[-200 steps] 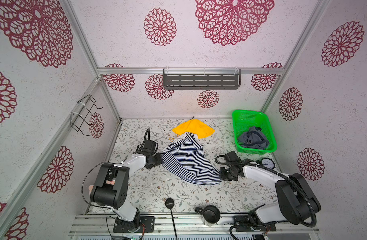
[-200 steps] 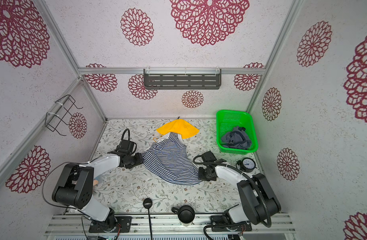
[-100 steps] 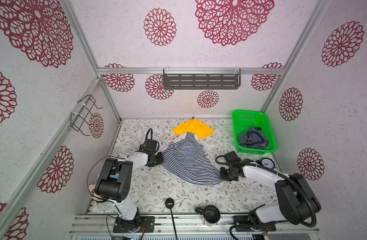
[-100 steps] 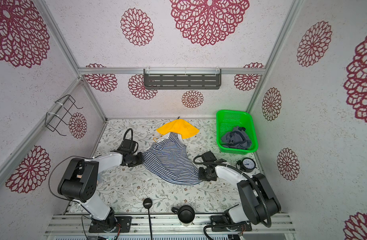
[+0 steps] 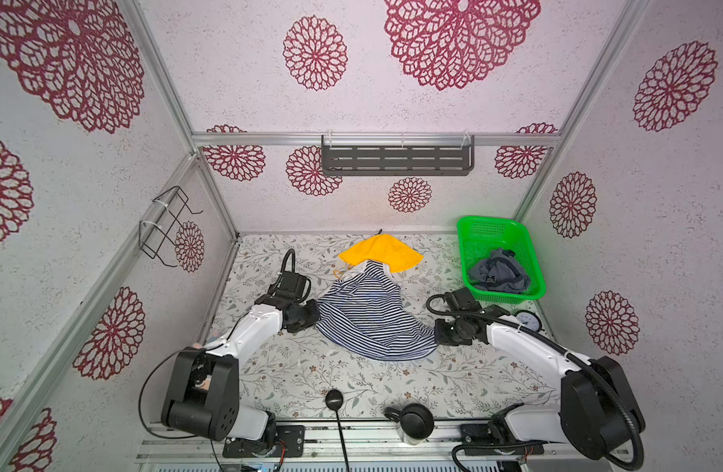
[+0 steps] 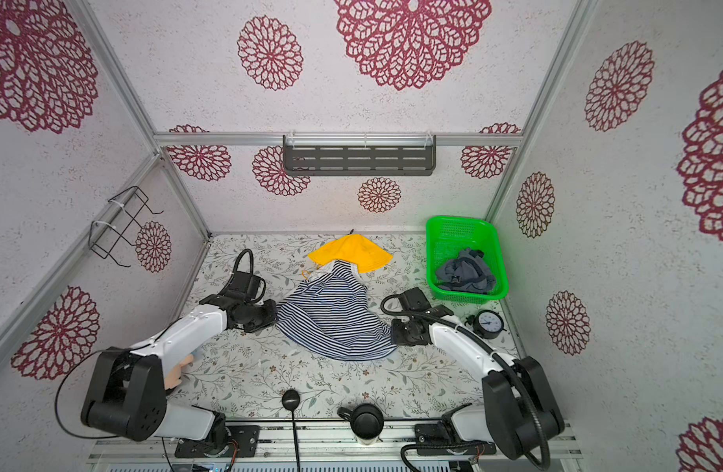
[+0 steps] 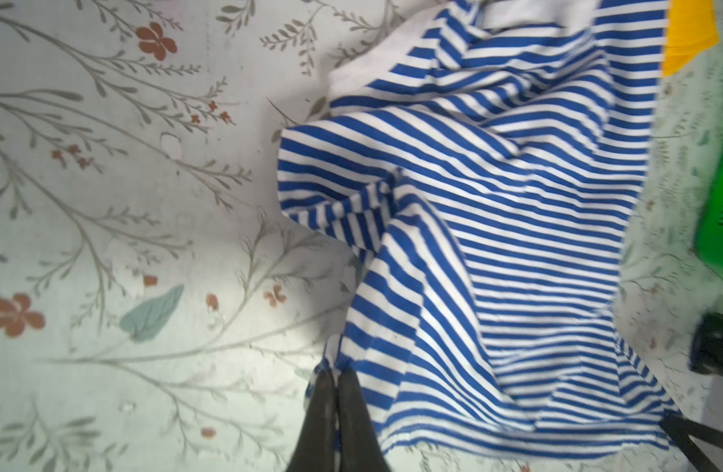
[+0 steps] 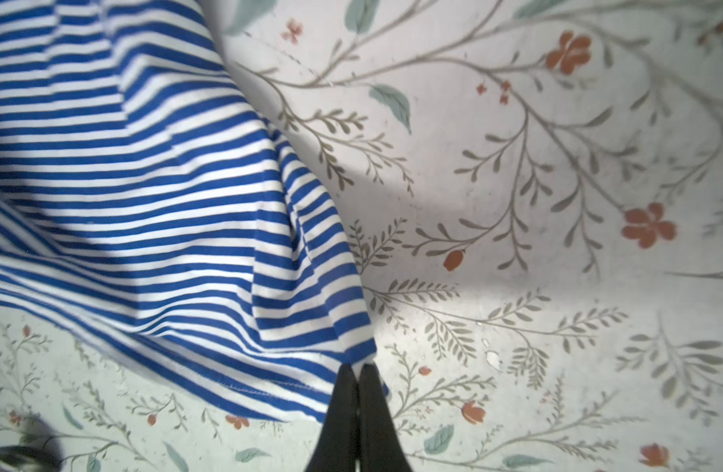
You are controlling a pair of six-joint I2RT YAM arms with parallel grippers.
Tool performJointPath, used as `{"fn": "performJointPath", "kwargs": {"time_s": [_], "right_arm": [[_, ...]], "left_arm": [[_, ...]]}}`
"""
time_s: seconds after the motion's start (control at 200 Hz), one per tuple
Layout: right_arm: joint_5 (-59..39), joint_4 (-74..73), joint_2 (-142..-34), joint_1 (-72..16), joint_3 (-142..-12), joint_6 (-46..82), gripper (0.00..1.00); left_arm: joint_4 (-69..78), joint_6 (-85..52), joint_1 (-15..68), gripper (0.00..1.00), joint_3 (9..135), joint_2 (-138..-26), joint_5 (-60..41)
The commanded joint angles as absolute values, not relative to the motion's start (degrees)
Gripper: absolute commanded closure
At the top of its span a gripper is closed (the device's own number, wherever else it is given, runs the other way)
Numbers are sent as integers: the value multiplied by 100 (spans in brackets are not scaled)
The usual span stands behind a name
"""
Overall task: Fold and stack the tank tops
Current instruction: 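Lift the tank top high with both grippers and carry it away from the robot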
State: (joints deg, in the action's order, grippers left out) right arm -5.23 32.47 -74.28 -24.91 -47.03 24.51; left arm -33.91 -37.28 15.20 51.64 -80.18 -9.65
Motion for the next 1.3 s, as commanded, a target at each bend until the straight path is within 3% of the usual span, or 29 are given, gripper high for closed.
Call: {"fn": "performJointPath", "kwargs": {"time_s": [0.0, 0.1, 0.21, 0.36, 0.5, 0.566, 0.611, 0.671, 0.811, 1.291], "right_arm": [[-426, 3946, -7007, -2463, -4978, 2090, 100], [-551, 3959, -6957, -2395, -5150, 1911, 100], [-522, 3800, -7657, -2176, -6291, 1488, 100], [-161, 3571, -8758, -2045, -8763, 846, 100], [-11, 3388, -9582, -1927, -10861, 471, 100], [14, 3087, -9720, -1892, -11423, 392, 100], [5, 2591, -9618, -1877, -11426, 325, 100], [-6, 1876, -9362, -1870, -11213, 248, 100], [-64, 431, -8558, -1870, -10447, -35, 100], [-423, 1045, -7015, -1872, -10024, -105, 100]], "left_arm": [[-4021, -4076, 1678, 100, 5216, -7462, -1073], [-3708, -4152, 1523, 100, 5273, -7218, -1183], [-3630, -3690, 1036, 100, 6631, -7792, -1419], [-4500, -2958, 646, 100, 10032, -9320, -1255], [-5806, -2768, 480, 100, 14228, -11018, -1244], [-6212, -2813, 408, 100, 16061, -11848, -1321], [-6118, -2854, 357, 100, 16653, -12000, -1425], [-5557, -2839, 343, 100, 16258, -11619, -1392], [-3436, -2731, 276, 100, 13522, -9716, -1190], [-3420, -2860, 382, 100, 12091, -7760, -1653]]}}
